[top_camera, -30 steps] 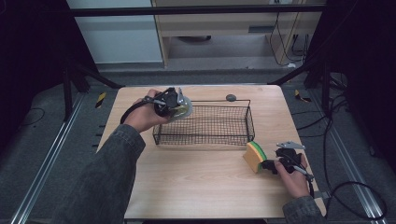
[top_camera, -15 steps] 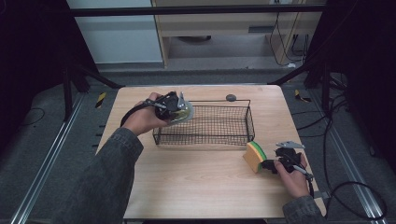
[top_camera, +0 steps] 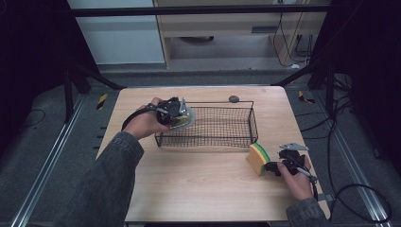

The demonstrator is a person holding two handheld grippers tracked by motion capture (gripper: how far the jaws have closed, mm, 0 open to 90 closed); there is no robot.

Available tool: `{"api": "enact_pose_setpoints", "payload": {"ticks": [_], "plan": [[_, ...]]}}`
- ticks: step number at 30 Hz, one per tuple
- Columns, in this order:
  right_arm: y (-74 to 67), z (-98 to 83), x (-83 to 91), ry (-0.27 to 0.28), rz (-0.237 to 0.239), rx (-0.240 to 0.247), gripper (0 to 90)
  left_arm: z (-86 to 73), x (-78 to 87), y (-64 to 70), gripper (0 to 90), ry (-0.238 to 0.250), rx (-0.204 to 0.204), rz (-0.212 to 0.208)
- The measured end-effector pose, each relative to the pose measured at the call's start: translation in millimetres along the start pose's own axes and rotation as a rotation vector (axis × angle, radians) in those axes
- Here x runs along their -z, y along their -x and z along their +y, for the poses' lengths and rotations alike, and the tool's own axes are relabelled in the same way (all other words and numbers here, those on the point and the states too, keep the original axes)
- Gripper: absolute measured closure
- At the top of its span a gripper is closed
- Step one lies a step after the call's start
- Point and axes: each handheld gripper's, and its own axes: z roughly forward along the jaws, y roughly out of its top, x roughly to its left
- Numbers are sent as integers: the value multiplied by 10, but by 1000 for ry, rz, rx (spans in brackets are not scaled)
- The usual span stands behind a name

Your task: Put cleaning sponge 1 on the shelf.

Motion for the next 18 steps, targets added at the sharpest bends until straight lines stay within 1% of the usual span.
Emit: {"api": "enact_pose_setpoints", "payload": {"ticks": [12, 18], "plan": [[1, 0, 0, 0, 0, 2, 7, -23, -66, -6, 703, -24, -2, -9], [0, 0, 0, 0, 0, -1, 7, -44, -134, 11, 703, -34, -1, -18]]}}
